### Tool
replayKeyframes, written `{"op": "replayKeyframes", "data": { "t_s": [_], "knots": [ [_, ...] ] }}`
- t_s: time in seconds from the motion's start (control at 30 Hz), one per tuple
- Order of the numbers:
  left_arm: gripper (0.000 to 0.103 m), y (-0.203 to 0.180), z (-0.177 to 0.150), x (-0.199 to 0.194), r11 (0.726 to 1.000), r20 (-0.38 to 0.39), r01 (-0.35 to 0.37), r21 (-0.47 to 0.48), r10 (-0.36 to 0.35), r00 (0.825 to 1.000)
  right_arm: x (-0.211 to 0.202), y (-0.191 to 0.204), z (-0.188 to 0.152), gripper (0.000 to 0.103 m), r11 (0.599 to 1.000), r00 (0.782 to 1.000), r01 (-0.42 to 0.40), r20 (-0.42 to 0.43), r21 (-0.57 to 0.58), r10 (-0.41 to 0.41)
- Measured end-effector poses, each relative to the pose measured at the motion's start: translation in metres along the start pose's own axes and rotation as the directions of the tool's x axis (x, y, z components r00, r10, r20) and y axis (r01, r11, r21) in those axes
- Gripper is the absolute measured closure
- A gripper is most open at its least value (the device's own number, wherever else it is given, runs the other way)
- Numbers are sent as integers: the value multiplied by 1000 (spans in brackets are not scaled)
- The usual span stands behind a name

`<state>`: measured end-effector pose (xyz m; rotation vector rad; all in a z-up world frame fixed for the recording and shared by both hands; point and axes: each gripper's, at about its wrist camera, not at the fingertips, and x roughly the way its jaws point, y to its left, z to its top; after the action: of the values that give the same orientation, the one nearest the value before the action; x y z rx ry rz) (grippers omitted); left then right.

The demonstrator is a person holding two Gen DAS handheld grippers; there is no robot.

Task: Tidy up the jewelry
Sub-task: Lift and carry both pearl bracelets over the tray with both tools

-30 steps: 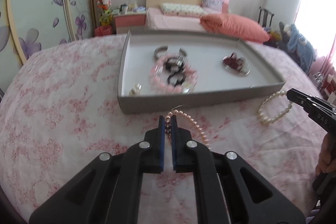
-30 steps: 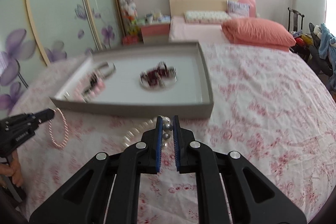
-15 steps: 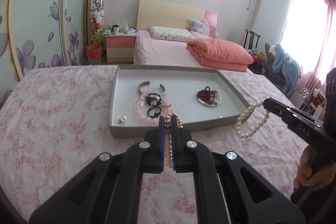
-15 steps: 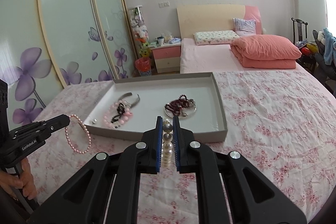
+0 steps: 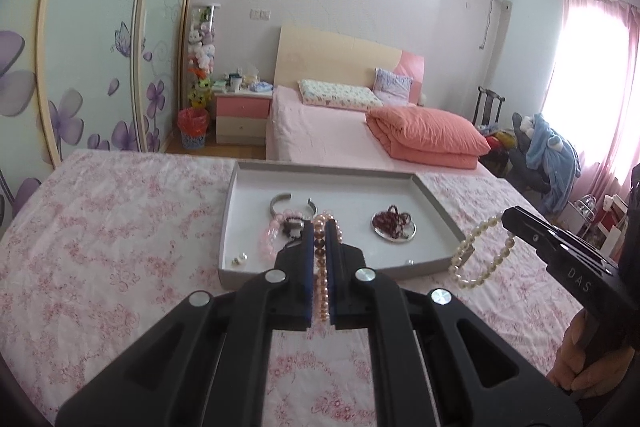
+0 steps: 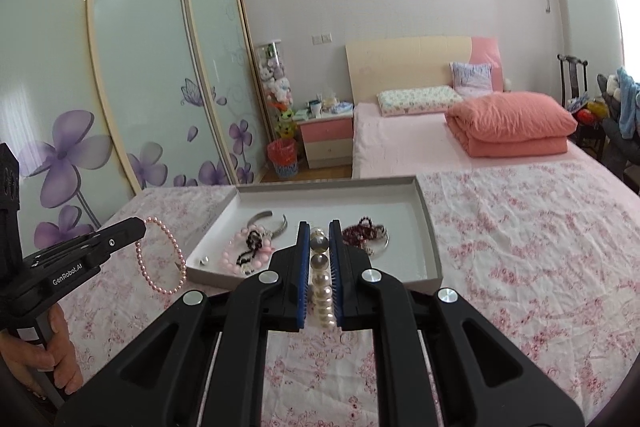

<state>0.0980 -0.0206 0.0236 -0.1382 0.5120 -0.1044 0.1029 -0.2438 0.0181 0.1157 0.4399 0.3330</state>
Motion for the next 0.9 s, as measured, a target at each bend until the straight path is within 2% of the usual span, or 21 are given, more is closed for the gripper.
{"op": "replayKeyframes", "data": {
  "t_s": [0.4,0.9],
  "knots": [
    [96,-20,19,-15,998,105,-35,60,29,994,-15,19,20,92,997,990,42,136,-72,-32],
    [96,-23,29,-5,997,102,-37,67,30,994,-11,17,30,92,996,983,45,181,-71,-32]
  ]
}}
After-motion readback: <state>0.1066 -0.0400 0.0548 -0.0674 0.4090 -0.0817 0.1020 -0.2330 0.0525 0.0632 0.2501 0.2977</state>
